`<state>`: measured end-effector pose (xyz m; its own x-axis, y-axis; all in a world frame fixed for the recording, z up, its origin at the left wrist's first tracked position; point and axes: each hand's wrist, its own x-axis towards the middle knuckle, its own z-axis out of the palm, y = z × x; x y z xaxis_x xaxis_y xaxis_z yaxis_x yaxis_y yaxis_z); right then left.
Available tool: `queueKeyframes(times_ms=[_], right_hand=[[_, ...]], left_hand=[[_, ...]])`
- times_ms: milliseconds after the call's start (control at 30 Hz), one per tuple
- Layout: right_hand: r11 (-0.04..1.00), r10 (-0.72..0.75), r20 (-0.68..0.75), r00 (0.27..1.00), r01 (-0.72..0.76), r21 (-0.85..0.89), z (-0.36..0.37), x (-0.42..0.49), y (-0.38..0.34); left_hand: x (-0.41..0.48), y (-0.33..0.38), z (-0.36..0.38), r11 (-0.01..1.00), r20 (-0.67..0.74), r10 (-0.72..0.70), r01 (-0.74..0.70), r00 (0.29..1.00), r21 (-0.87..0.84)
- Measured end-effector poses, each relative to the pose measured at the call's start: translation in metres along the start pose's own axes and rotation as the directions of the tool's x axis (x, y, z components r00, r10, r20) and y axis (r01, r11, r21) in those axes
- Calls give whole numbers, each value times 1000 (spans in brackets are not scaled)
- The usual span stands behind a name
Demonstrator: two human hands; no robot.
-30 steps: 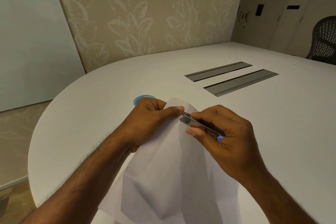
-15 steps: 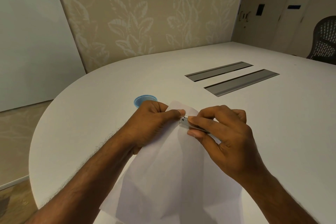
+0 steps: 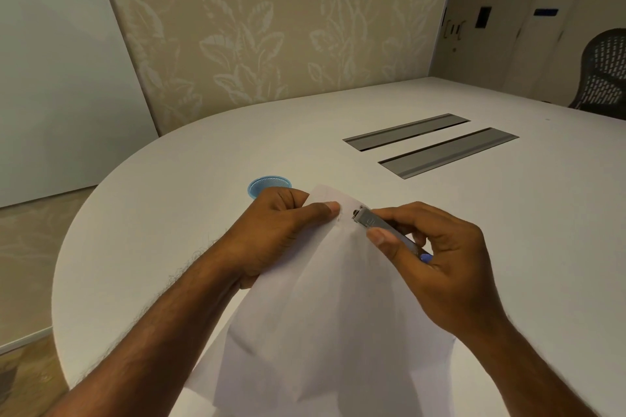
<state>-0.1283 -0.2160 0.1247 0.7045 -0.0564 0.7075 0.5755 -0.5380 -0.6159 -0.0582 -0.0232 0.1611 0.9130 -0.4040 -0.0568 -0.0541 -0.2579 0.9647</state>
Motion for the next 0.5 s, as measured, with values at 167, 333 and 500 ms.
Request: queueKeyframes(times_ms=[167,333,500], right_hand=[[999,42,18,999,-43,14,2,0,1],[1000,26,31,999,-26,9,3,1,-1],[999,46,31,998,-47,27,4,3,-2]], left_hand=[[-1,2,1,1000,13,24,-24,1000,-17],[-2,1,3,999,20,35,-35,999,-20],[-2,0,4,998,30,68,-68,997,-12]])
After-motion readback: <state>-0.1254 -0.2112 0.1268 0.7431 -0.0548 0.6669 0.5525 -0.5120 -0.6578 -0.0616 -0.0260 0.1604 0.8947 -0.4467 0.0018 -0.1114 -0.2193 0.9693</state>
